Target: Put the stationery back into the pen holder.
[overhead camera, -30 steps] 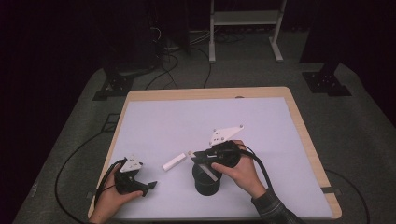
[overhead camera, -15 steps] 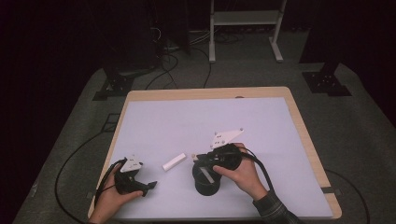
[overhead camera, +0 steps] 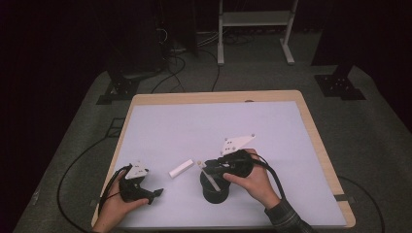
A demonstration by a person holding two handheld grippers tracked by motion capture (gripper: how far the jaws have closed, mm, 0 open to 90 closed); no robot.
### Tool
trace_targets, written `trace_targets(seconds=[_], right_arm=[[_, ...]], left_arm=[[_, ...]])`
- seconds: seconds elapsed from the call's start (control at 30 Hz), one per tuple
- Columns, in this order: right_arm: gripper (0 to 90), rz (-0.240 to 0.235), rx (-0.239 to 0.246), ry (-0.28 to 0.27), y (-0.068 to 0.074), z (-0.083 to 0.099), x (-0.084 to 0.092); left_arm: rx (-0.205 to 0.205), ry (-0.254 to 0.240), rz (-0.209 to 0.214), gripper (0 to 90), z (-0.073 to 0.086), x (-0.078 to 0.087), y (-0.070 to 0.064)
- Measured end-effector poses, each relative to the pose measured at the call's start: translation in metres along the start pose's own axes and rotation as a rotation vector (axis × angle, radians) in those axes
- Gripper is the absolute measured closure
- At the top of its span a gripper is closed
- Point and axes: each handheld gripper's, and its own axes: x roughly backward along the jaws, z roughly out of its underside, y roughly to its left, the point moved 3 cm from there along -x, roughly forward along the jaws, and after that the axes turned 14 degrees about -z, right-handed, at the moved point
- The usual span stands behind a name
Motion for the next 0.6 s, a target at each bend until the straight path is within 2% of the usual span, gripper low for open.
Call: trace_targets(seconds=[0.6], right_arm=[[70.0, 0.054, -0.008, -0.018, 0.002, 0.003, 0.029]], left_arm=[[0.0, 0.001, 0.0, 2.1, 0.0, 0.0, 0.0]])
